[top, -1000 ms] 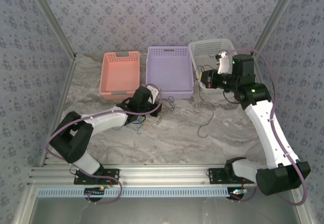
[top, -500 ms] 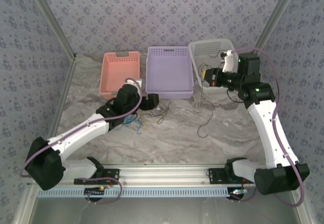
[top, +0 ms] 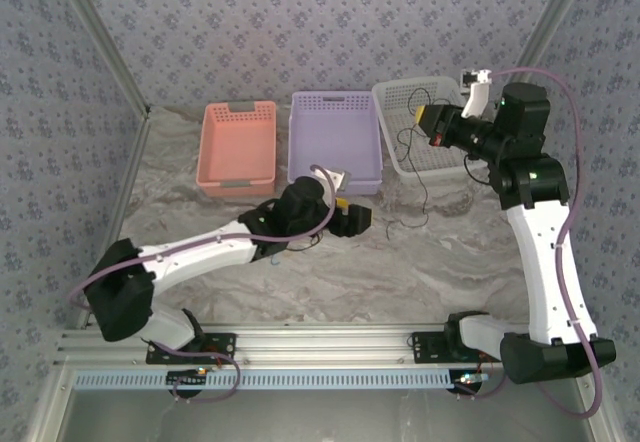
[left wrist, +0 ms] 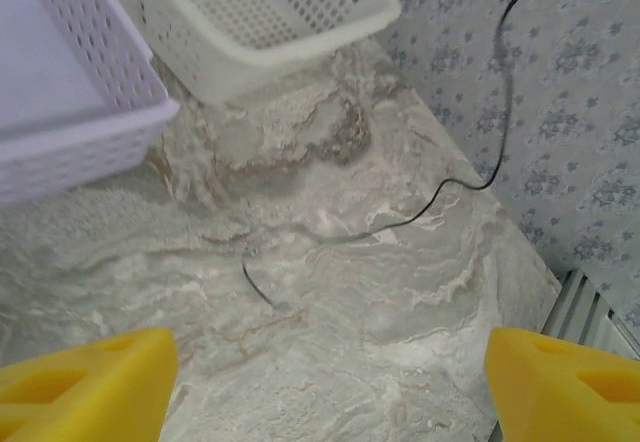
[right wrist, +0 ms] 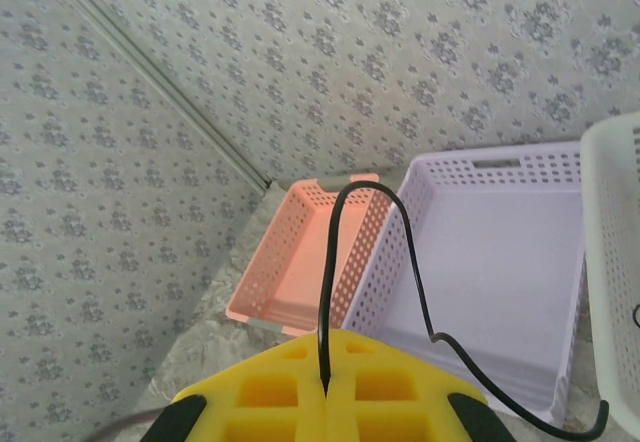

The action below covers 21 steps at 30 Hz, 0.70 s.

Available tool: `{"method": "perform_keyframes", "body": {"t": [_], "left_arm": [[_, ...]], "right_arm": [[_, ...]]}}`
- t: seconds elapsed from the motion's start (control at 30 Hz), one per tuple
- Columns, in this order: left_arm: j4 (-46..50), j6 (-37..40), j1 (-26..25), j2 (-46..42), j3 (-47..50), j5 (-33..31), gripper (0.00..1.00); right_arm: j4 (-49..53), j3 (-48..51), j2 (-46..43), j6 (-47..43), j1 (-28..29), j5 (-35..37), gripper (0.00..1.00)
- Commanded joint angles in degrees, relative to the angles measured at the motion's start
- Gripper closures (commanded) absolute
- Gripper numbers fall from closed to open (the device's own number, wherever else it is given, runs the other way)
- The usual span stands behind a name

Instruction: Untangle the cables

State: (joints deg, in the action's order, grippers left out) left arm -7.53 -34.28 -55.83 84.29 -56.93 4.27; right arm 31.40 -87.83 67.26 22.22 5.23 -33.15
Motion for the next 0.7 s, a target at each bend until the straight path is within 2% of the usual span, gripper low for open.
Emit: {"method": "perform_keyframes", "body": {"t": [0.0,0.13,0.2,0.33,0.5,0.57,0.67], "left_arm": [[-7.83,-4.13,0.81,-1.68,-0.67,-2.48,0.19],[-3.81,-13.40,4.77,-2.86,-6.42,-1.22,0.22],[-1.01,-20.43,7.52,-2.30,-10.41,0.94,0.23],[-0.13,-35.71,12.14,-0.84,-14.99,5.00,0.22],[-5.01,-51.38,13.30,0.04,-16.20,6.26,0.20],[-7.24,-53.52,13.25,0.88,-16.85,7.98,0.23],[-6.26,-45.82,12.71,1.03,-19.31,10.45,0.39]], "right_arm": [[-0.98,-2.21,0.38,-0.31,-0.44,-5.42,1.00],[-1.54,0.12,1.18,-2.86,-0.49,-12.06,1.00],[-3.71,3.10,0.74,-3.78,-0.20,-14.49,1.00],[-7.41,8.17,0.04,-4.63,0.76,-14.21,1.00],[-8.10,11.03,0.75,-6.47,3.93,-11.98,1.00],[-8.61,11.83,1.14,-6.41,4.83,-11.89,1.00],[-8.54,11.73,2.26,-5.33,5.05,-12.41,1.00]]}}
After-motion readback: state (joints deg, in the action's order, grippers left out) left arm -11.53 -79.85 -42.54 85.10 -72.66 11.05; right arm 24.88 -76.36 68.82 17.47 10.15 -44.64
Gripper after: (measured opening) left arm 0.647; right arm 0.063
